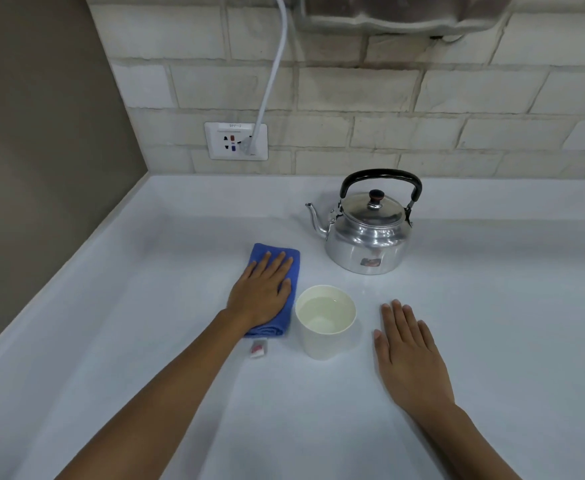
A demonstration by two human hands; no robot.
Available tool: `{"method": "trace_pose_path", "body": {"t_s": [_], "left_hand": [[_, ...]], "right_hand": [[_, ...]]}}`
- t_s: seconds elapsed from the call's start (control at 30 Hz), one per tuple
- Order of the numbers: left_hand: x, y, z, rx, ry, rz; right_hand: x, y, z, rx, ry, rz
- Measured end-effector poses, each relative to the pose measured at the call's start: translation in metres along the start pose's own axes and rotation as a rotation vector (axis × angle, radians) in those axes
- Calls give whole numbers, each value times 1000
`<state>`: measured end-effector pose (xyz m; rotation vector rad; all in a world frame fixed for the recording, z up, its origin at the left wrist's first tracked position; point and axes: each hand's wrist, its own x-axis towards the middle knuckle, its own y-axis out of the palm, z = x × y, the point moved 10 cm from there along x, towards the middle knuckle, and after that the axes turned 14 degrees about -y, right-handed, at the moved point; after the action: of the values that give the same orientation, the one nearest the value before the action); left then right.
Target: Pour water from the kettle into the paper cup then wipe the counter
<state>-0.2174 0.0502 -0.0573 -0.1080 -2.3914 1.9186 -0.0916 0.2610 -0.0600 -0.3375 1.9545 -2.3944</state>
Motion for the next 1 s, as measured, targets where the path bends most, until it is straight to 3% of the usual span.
{"method": "trace_pose_path", "body": {"t_s": [0.33,0.73,1.0], "left_hand": [[77,2,9,16,-125,32],[110,-2,15,-28,-104,54],[72,-51,10,-213,-5,-157]], "right_hand": [[-2,-4,3,39,2,-40],[-2,-5,3,43,2,-30],[0,-2,-1,31,4,-20]]}}
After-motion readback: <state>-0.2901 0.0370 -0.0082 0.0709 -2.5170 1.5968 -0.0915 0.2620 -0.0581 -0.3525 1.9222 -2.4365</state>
